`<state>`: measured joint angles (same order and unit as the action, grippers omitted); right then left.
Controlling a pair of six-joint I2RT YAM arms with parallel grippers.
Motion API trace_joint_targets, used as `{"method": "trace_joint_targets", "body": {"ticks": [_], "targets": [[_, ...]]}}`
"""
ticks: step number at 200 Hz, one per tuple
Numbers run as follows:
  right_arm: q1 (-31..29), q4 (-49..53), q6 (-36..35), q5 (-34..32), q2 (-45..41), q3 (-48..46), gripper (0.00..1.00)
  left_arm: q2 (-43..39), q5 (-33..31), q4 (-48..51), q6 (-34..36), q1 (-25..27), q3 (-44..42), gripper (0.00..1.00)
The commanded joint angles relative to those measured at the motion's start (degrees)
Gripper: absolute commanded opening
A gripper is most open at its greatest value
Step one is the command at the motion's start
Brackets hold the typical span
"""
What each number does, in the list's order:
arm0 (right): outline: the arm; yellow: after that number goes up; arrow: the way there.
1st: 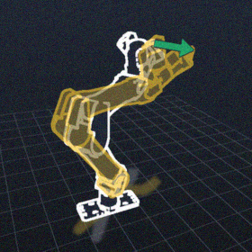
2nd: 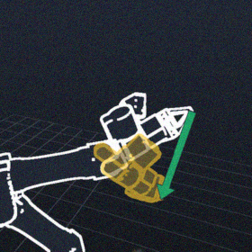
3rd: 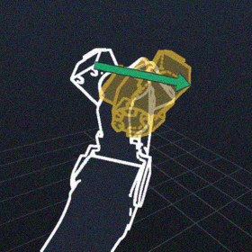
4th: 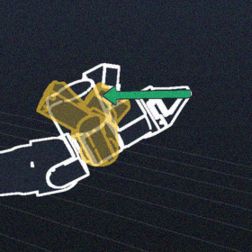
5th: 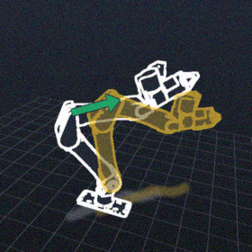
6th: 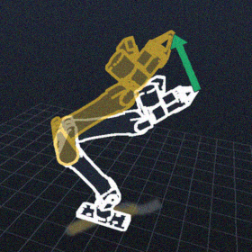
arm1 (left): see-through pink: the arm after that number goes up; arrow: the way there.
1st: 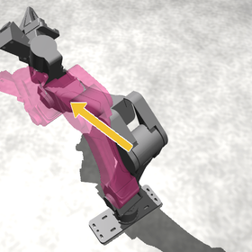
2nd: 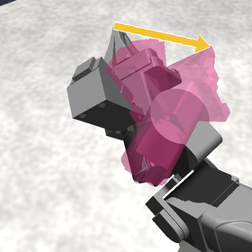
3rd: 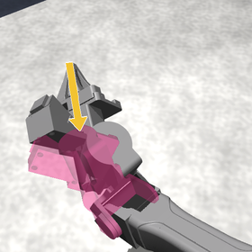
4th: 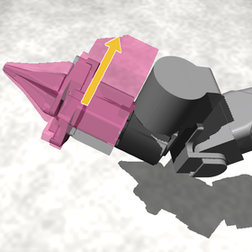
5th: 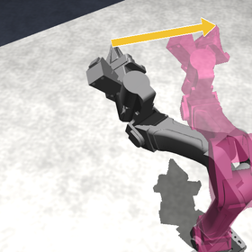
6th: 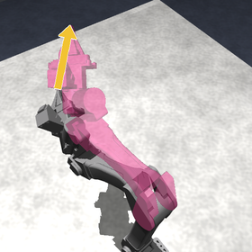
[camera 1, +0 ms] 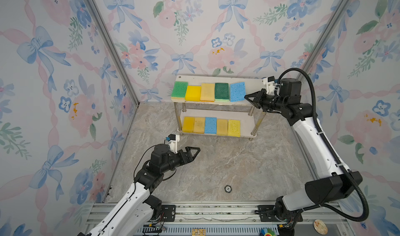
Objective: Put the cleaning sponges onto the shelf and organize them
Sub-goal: 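Press the blue sponge down on the top shelf and open the right gripper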
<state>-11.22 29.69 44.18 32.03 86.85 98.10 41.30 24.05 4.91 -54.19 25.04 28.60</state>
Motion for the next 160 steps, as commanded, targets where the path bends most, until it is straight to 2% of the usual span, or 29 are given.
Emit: {"method": "trace_joint_targets", "body": {"ticks": [1,68,101,160], "targets": [[0.55,-1.22,0.03,1.37,0.52,-0.55,0.0,0.09,1.0,0.88,-0.03,-0.53,-0.52,0.98],[0.68,-0.62,-0.26,2.16,1.13,-0.31,0.0,0.27,0.82,0.87,-0.21,-0.55,-0.6,0.98],[0.94,-0.57,-0.32,2.24,1.13,-0.53,0.11,0.36,0.82,0.84,-0.22,-0.56,-0.54,0.98],[1.21,-0.77,-0.2,2.42,0.78,-0.74,0.16,0.71,0.9,0.86,-0.3,-0.52,-0.36,0.98]]}}
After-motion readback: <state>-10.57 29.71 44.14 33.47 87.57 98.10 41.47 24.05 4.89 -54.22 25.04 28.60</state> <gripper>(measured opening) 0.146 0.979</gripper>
